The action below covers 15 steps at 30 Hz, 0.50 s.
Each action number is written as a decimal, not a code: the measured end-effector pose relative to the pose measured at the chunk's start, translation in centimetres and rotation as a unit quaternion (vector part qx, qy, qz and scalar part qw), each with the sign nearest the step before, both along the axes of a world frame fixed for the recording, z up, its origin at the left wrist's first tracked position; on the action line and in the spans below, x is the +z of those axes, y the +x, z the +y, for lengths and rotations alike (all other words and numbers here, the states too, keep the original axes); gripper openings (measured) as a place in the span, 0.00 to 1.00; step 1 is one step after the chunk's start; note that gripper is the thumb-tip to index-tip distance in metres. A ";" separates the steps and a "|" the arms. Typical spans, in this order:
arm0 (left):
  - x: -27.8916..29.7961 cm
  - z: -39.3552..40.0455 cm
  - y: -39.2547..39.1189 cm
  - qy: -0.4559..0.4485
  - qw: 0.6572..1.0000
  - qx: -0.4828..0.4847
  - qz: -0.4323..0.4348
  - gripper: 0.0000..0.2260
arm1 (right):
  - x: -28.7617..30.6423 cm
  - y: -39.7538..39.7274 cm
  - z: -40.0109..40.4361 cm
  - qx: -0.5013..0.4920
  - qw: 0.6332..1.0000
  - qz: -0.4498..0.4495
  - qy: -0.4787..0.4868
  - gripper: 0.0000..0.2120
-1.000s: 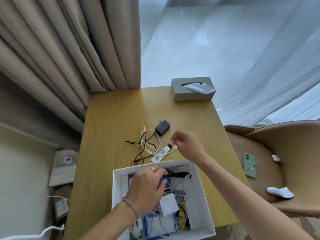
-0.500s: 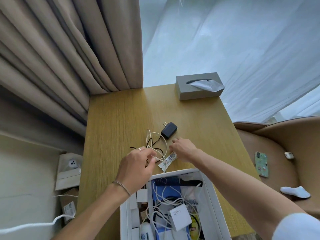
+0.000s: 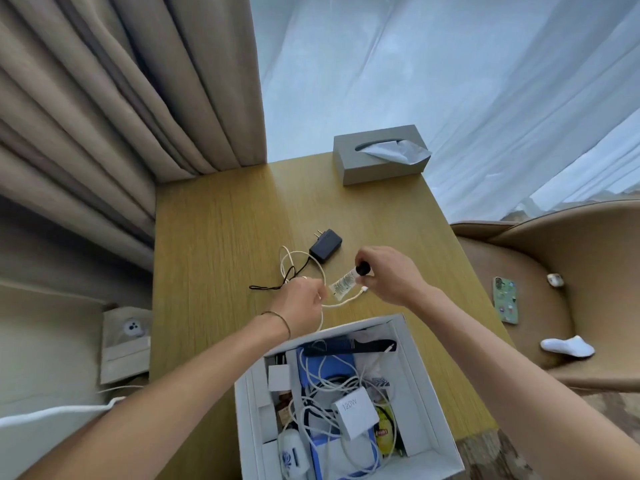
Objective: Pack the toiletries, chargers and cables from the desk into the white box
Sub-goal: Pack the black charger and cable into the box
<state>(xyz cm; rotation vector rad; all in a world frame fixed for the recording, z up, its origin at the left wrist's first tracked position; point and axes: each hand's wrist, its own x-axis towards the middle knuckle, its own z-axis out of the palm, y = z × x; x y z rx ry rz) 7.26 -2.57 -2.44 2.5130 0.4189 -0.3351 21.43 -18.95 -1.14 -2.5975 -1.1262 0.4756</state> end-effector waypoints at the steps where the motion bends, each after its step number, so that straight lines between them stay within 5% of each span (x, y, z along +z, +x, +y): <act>1: -0.3 0.0 0.4 0.011 1.000 -0.015 0.002 0.12 | 0.5 -0.1 -0.8 -0.039 0.999 0.013 0.030 0.10; 4: -1.4 0.0 1.8 0.076 0.992 -0.097 0.005 0.12 | 2.2 -0.4 -2.9 -0.163 0.972 0.096 0.140 0.12; 8: -2.4 -0.7 3.3 0.212 0.945 -0.238 0.072 0.13 | 4.6 -2.0 -5.3 -0.287 0.878 0.227 0.309 0.09; 11: -3.6 -1.3 3.8 0.291 0.897 -0.311 0.119 0.13 | 5.8 -4.1 -6.5 -0.298 0.822 0.305 0.377 0.08; 15: -5.1 -1.5 4.0 0.316 0.879 -0.336 0.120 0.13 | 5.9 -6.9 -7.1 -0.265 0.818 0.361 0.361 0.08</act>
